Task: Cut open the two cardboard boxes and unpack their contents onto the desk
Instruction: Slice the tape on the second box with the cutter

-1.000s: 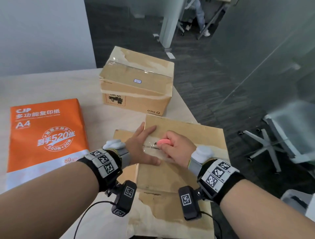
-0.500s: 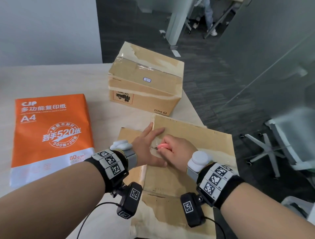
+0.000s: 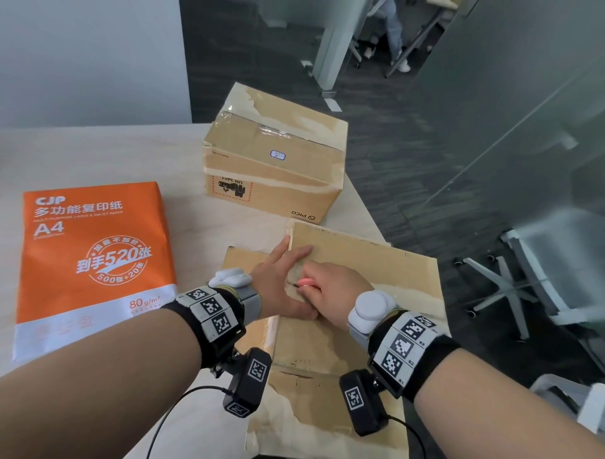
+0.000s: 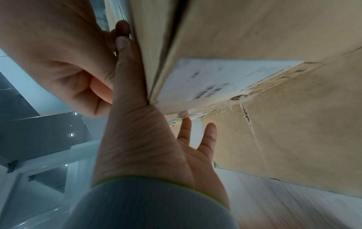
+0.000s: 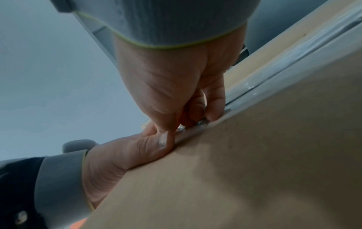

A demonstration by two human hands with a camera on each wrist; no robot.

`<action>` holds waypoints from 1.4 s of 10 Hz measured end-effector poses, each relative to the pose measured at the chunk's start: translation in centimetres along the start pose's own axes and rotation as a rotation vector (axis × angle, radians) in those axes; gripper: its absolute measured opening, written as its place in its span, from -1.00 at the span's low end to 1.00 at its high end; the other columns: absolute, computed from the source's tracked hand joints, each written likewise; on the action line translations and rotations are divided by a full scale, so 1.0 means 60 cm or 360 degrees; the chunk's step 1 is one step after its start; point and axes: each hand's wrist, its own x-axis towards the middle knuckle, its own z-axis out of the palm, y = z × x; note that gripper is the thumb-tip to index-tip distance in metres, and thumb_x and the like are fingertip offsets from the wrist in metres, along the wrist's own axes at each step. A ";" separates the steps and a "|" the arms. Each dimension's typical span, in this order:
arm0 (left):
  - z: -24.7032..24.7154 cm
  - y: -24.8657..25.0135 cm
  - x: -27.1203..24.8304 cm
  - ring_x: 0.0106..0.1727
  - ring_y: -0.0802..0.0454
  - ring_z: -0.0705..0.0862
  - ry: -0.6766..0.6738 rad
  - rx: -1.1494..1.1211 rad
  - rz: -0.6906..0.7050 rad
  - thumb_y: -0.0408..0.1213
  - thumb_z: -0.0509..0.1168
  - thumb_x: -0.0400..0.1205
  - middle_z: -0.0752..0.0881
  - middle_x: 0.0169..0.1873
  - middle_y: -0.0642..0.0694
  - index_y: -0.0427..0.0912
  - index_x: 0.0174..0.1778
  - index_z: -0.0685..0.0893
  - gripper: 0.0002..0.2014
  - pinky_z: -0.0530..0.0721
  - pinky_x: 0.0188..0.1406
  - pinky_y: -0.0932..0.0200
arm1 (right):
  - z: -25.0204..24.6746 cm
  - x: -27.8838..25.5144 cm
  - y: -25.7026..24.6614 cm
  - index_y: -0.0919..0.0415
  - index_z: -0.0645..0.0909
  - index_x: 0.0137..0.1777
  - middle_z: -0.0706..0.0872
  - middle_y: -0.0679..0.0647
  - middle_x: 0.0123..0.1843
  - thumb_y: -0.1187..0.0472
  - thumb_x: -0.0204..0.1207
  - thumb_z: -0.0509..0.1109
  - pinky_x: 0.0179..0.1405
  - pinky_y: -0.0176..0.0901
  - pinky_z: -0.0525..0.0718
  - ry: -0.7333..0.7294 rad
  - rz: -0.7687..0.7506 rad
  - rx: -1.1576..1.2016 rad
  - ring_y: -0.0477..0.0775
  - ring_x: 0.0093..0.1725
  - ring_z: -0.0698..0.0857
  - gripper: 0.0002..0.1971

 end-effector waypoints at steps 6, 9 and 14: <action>0.004 -0.003 0.004 0.73 -0.03 0.26 0.0013 0.0054 -0.0039 0.43 0.53 -0.09 -0.20 0.75 0.32 0.64 0.60 0.07 0.28 0.44 0.61 -0.12 | -0.006 -0.030 0.045 -0.03 0.34 -0.08 0.53 -0.02 -0.11 0.06 0.71 0.25 -0.18 -0.08 0.33 -0.0069 0.0085 -0.0089 0.14 -0.10 0.51 -0.84; -0.001 -0.002 0.003 0.73 -0.05 0.25 -0.0007 0.0064 -0.0064 0.25 0.69 0.12 -0.20 0.75 0.33 0.64 0.61 0.06 0.22 0.41 0.63 -0.13 | -0.026 -0.064 0.083 0.03 0.38 -0.06 0.47 -0.19 -0.24 0.09 0.72 0.25 -0.19 -0.12 0.33 -0.0117 0.0190 -0.0108 0.06 -0.12 0.52 -0.86; 0.000 0.009 0.002 0.74 -0.07 0.23 -0.0003 0.0111 -0.0126 0.14 0.73 0.21 -0.21 0.75 0.31 0.59 0.64 0.06 0.21 0.40 0.63 -0.15 | -0.026 -0.100 0.140 -0.03 0.34 -0.13 0.54 -0.06 -0.20 0.08 0.71 0.22 -0.28 -0.08 0.37 -0.0119 0.0295 -0.0157 0.13 -0.17 0.56 -0.82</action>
